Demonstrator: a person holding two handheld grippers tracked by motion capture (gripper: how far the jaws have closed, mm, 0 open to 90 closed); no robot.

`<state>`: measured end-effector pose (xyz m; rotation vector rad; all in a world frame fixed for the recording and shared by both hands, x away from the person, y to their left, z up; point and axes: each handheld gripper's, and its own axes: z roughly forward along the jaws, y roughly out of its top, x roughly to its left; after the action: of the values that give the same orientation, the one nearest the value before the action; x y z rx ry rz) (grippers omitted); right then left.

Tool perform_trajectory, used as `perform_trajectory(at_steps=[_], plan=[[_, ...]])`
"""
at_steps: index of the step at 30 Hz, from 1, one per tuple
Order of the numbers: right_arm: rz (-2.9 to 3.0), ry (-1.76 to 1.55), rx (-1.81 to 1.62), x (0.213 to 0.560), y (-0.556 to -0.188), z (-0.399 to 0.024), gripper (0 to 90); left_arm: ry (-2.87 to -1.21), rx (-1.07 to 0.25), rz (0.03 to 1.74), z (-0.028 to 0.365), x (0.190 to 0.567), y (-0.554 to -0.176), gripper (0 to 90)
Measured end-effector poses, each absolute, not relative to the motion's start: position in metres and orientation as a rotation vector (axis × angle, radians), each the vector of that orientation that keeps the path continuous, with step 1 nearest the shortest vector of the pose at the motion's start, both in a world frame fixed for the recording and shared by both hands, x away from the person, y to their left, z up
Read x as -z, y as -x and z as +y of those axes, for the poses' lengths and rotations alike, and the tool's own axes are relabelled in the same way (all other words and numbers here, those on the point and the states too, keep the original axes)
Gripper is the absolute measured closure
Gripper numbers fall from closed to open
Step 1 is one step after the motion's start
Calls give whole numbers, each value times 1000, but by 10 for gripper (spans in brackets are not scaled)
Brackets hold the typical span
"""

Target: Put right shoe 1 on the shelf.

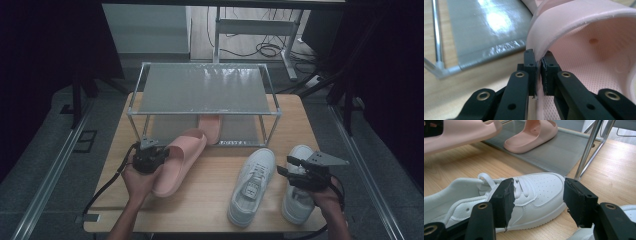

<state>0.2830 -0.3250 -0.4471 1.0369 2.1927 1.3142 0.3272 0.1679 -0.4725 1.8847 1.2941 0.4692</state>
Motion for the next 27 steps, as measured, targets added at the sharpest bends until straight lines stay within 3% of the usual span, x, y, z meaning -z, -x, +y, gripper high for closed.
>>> perform_trajectory(at_steps=[27], plan=[[2190,-1038,-1319,447,-284,-328,427,-1824,-573,1481,171,484,-402,843]])
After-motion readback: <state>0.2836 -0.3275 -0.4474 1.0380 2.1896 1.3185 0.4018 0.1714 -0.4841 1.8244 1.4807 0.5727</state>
